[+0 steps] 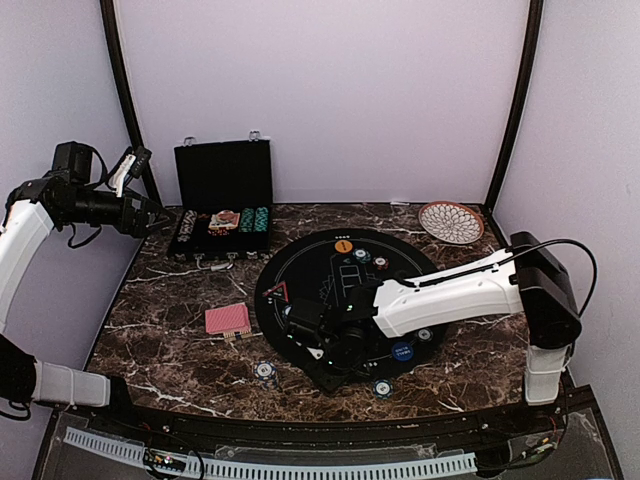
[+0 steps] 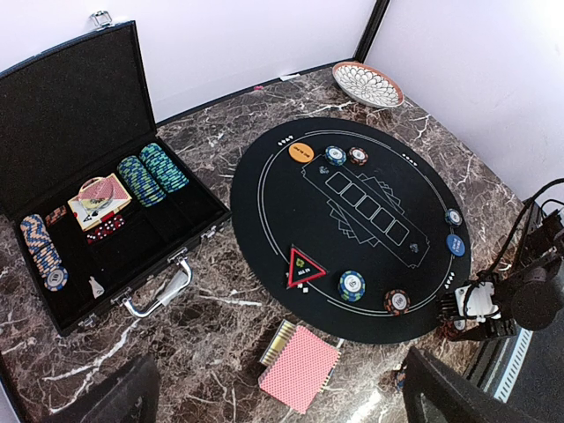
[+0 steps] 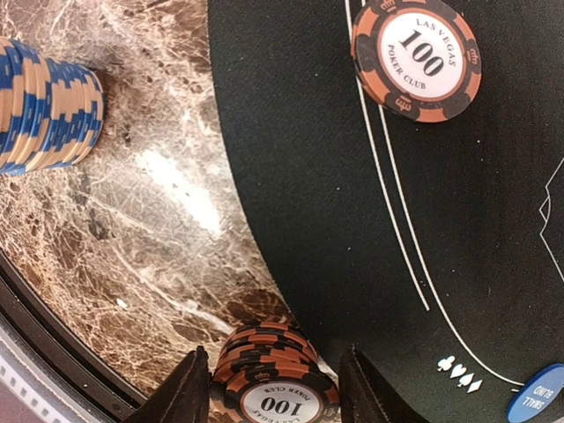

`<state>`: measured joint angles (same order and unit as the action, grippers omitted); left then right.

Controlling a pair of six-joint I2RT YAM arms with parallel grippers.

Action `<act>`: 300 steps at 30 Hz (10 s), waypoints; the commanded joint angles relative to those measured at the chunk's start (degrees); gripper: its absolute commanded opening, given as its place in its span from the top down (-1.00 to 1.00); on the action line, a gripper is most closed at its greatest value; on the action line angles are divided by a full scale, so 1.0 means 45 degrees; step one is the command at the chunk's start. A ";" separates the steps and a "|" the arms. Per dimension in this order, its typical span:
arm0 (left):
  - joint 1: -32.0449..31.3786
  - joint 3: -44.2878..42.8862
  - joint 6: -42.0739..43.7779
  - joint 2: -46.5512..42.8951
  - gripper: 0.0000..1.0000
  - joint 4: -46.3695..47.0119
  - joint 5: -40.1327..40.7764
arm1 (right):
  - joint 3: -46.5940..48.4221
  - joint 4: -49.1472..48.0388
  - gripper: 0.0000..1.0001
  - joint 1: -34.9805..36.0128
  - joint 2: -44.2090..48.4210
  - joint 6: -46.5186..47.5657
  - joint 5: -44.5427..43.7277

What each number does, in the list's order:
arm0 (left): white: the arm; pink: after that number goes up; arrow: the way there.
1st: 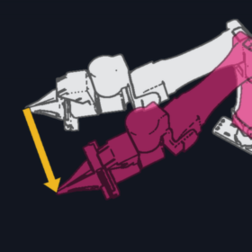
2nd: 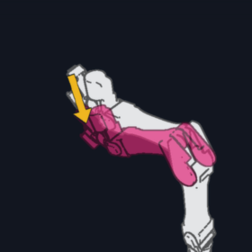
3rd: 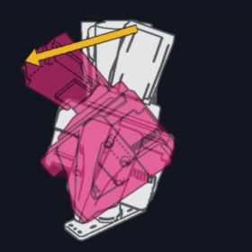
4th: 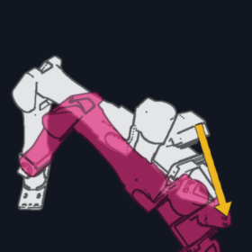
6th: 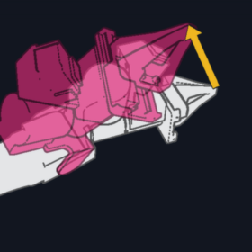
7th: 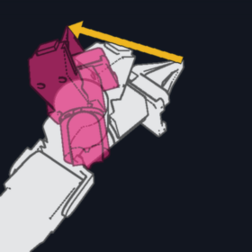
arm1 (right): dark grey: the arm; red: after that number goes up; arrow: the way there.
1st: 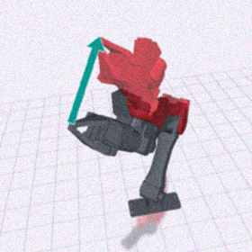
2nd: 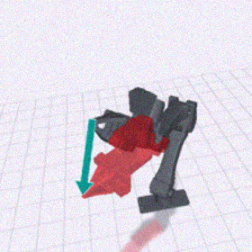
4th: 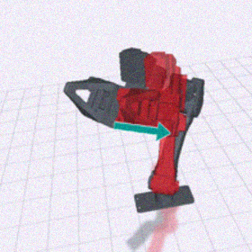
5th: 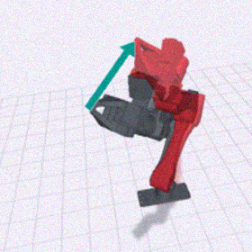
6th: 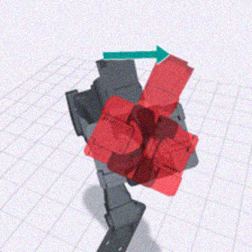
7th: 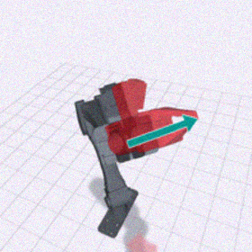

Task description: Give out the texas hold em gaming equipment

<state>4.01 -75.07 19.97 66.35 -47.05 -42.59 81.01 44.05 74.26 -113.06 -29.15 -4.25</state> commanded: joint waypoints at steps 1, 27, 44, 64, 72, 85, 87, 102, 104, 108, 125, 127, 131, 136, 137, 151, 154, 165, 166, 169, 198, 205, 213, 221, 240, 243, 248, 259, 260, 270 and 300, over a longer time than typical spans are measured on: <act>0.0040 -0.0056 0.0182 -0.0305 -0.98 -0.0443 -0.0133 | -0.0190 -0.0215 -0.04 0.0041 -0.0131 0.0004 -0.0032; 0.0046 -0.0039 0.0173 -0.0292 -0.98 -0.0424 -0.0130 | 0.0426 0.0596 0.53 0.0002 0.0638 -0.0069 -0.0440; 0.0041 -0.0065 0.0173 -0.0316 -0.98 -0.0435 -0.0210 | -0.2346 0.0258 0.53 -0.1878 0.2816 -0.0458 -0.0862; 0.0046 -0.0308 0.0148 -0.0286 -0.98 -0.0526 -0.0251 | -0.3744 -0.1282 0.56 -0.2947 0.1882 -0.0093 -0.0591; 0.0045 -0.0215 0.0247 -0.0291 -0.97 -0.0519 -0.0144 | -0.3631 -0.1267 0.26 -0.2949 0.1722 -0.0076 -0.0690; 0.0041 -0.0036 0.0315 -0.0387 -0.98 -0.0518 -0.0069 | -0.2808 -0.1161 0.23 -0.2967 0.1253 0.0134 -0.0804; 0.0041 0.0022 0.0337 -0.0432 -0.98 -0.0524 -0.0048 | -0.2873 -0.1141 0.18 -0.2978 0.1344 0.0118 -0.0818; 0.0046 -0.0022 0.0320 -0.0359 -0.98 -0.0501 -0.0114 | -0.0760 0.0152 -0.36 -0.2517 0.2251 0.0189 -0.1388; 0.0041 -0.0001 0.0354 -0.0368 -0.98 -0.0512 -0.0088 | 0.0261 0.0456 -0.37 -0.2087 0.2004 0.0248 -0.1486; 0.0036 -0.0005 0.0406 -0.0383 -0.98 -0.0581 -0.0111 | 0.2372 0.0754 -0.50 -0.1138 0.1157 0.0468 -0.1299; 0.0041 0.0060 0.0494 -0.0441 -0.97 -0.0600 -0.0050 | 0.7639 0.1695 -0.82 0.0459 -0.3266 0.2078 0.0641; 0.0046 0.0061 0.0501 -0.0463 -0.98 -0.0590 -0.0065 | 0.7885 0.1802 -0.81 0.0487 -0.3512 0.2161 0.0690; 0.0045 0.0046 0.0519 -0.0466 -0.97 -0.0601 -0.0086 | 0.8079 0.1828 -0.79 0.0490 -0.3766 0.2262 0.0832; 0.0046 0.0023 0.0538 -0.0500 -0.98 -0.0609 -0.0086 | 0.8325 0.2022 -0.71 0.0491 -0.4074 0.2401 0.0906; 0.0046 0.0022 0.0541 -0.0504 -0.98 -0.0612 -0.0096 | 0.8359 0.2056 -0.68 0.0502 -0.4125 0.2423 0.0903; 0.0046 0.0061 0.0592 -0.0739 -0.97 -0.0769 -0.0095 | 0.8181 0.1971 -0.37 0.0510 -0.4500 0.2473 0.0906; 0.0046 0.0051 0.0621 -0.0806 -0.98 -0.0822 -0.0103 | 0.8133 0.1968 -0.35 0.0500 -0.4577 0.2458 0.0896; 0.0046 0.0099 0.0653 -0.0913 -0.98 -0.0861 -0.0149 | 0.8049 0.1929 -0.19 0.0510 -0.4720 0.2377 0.0903; 0.0046 0.0100 0.0657 -0.0930 -0.98 -0.0856 -0.0147 | 0.8052 0.1915 -0.15 0.0510 -0.4706 0.2376 0.0905; 0.0045 0.0085 0.0678 -0.0968 -0.98 -0.0870 -0.0122 | 0.8100 0.1898 0.02 0.0509 -0.4619 0.2355 0.0899; 0.0046 -0.0036 0.0651 -0.0964 -0.97 -0.0937 -0.0052 | 0.8829 0.2489 -0.12 0.0530 -0.4106 0.2389 0.1216; 0.0046 0.0001 0.0702 -0.1013 -0.98 -0.0981 -0.0071 | 0.8776 0.2530 -0.06 0.0549 -0.4135 0.2356 0.1190; 0.0043 -0.0031 0.0661 -0.1013 -0.97 -0.0953 -0.0123 | 0.8678 0.2768 -0.06 0.0549 -0.4214 0.2487 0.1013; 0.0046 -0.0052 0.0657 -0.1013 -0.98 -0.0969 -0.0109 | 0.8657 0.2692 0.14 0.0549 -0.4213 0.2540 0.1003; 0.0046 -0.0068 0.0646 -0.0988 -0.97 -0.0973 -0.0154 | 0.8916 0.2555 0.76 0.0530 -0.3807 0.2784 -0.0017; 0.0046 -0.0075 0.0641 -0.0975 -0.97 -0.0978 -0.0143 | 0.9006 0.2559 0.80 0.0529 -0.3607 0.2756 -0.0106; 0.0046 -0.0094 0.0635 -0.0974 -0.97 -0.0961 -0.0145 | 0.9019 0.2463 0.87 0.0507 -0.3242 0.2618 -0.0010; 0.0046 -0.0124 0.0641 -0.0956 -0.97 -0.0995 -0.0144 | 0.8023 0.1978 0.91 -0.0370 -0.1754 0.2078 0.0367; 0.0046 -0.0132 0.0641 -0.0955 -0.97 -0.0993 -0.0160 | 0.7829 0.2001 0.91 -0.0589 -0.1586 0.2040 0.0158; 0.0046 -0.0115 0.0680 -0.0945 -0.98 -0.1012 -0.0143 | 0.4749 0.0995 0.91 -0.4218 0.0258 0.1838 -0.1061; 0.0041 -0.0227 0.0700 -0.0587 -0.98 -0.0930 -0.0170 | 0.3145 -0.1035 0.95 -1.0135 -0.2150 0.2561 -0.0875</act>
<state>4.01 -75.05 22.35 63.77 -50.26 -42.46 96.42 42.57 29.26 -121.56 -17.85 -9.52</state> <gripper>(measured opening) 0.989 0.382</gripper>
